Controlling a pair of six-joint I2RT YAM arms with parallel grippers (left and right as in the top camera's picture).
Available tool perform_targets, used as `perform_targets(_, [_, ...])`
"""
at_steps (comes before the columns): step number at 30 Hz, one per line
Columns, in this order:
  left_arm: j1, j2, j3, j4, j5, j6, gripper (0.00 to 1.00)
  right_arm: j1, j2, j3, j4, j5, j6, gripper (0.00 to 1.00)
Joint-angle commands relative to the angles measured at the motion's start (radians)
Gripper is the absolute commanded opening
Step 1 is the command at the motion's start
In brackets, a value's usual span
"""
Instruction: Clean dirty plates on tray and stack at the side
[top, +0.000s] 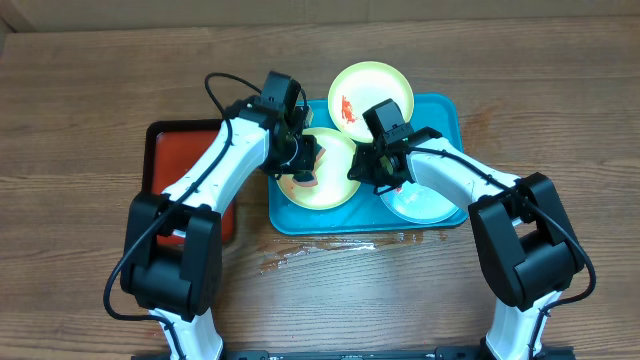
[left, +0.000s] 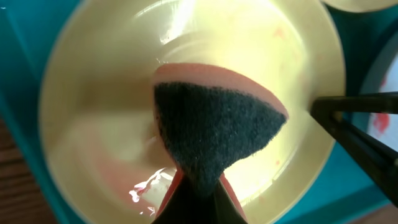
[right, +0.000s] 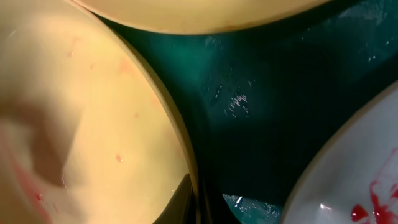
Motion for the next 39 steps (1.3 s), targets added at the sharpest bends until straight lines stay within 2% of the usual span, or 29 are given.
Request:
perform_targets(1, [-0.011,0.008,-0.106,0.092,-0.01,-0.01,0.04,0.002,0.026,-0.002,0.019,0.021,0.033,0.04])
perform_targets(4, [-0.011,0.01,-0.156,0.146,-0.037,-0.01,0.04,0.002,0.026,-0.002,0.019,0.021,0.033,0.04])
perform_targets(6, [-0.013,0.018,-0.188,0.176,-0.108,-0.01,0.04,0.002,0.026,-0.002,0.019,0.021,0.032,0.04])
perform_targets(9, [-0.013,0.023,-0.224,0.192,-0.234,-0.01,0.04,0.002,0.026,-0.002,0.018,0.021,0.032,0.04])
perform_targets(13, [-0.012,0.022,-0.218,0.188,-0.538,-0.011,0.04,0.002,0.026,-0.002,0.018,0.021,0.032,0.04])
perform_targets(17, [-0.012,0.017,-0.17,0.183,-0.673,-0.01,0.04,0.002,0.026,-0.002,0.014,0.021,0.032,0.04])
perform_targets(21, [-0.012,0.013,-0.105,0.179,-0.655,-0.011,0.04,0.002,0.026,-0.002,0.014,0.021,0.031,0.04])
perform_targets(24, [-0.011,0.002,-0.029,0.142,-0.584,-0.029,0.04,0.003,0.025,0.0,0.014,0.019,0.024,0.04])
perform_targets(27, [0.004,-0.024,0.067,0.082,-0.526,-0.083,0.04,0.008,0.009,0.025,-0.001,-0.009,-0.082,0.04])
perform_targets(30, [0.056,-0.061,0.164,0.008,-0.438,-0.126,0.04,0.026,-0.035,0.067,-0.057,0.071,-0.154,0.04])
perform_targets(32, [0.116,-0.089,0.2,-0.028,-0.349,-0.146,0.04,0.062,-0.082,0.101,-0.098,0.221,-0.219,0.04])
perform_targets(34, [0.21,-0.108,0.204,-0.055,-0.232,-0.145,0.04,0.113,-0.127,0.138,-0.125,0.367,-0.328,0.04])
perform_targets(35, [0.262,-0.108,0.203,-0.08,-0.178,-0.145,0.04,0.161,-0.156,0.167,-0.135,0.499,-0.409,0.04])
perform_targets(37, [0.309,-0.106,0.196,-0.112,-0.151,-0.145,0.04,0.214,-0.177,0.196,-0.137,0.661,-0.483,0.04])
perform_targets(39, [0.363,-0.106,0.182,-0.151,-0.157,-0.145,0.04,0.288,-0.188,0.229,-0.117,0.904,-0.587,0.04])
